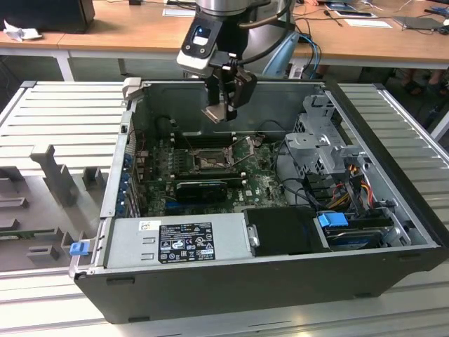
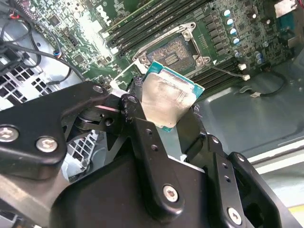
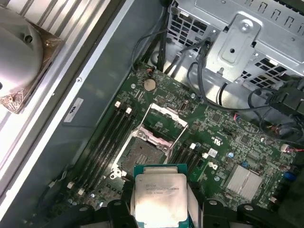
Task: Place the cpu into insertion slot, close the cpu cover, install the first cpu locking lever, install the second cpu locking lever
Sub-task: 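Place the cpu into insertion slot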
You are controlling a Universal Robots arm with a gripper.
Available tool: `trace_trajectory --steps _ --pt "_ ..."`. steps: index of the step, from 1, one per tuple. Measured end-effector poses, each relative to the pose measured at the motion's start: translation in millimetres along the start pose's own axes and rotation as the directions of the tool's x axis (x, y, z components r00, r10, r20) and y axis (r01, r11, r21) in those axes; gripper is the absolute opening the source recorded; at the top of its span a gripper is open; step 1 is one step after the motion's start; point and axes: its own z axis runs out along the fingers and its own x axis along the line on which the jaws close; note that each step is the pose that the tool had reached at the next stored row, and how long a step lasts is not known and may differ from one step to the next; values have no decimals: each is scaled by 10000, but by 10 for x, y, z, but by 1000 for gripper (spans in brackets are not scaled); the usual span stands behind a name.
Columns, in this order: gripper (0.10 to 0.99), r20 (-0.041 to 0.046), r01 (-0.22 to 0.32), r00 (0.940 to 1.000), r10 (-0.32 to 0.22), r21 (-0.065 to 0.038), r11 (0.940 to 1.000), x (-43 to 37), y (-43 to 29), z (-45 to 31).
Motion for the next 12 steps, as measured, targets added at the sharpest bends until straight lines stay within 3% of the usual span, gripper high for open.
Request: trace_trajectory --steps 4,7,9,12 --pt "529 61 -756 9971 756 -16 9971 0 -1 10" --pt "529 144 -1772 9841 1772 -42 9842 0 -3 35" --pt "529 172 -2116 9772 2117 -54 9773 -1 -3 45" --pt "529 219 -2726 9618 2727 -77 9621 -1 -5 65"
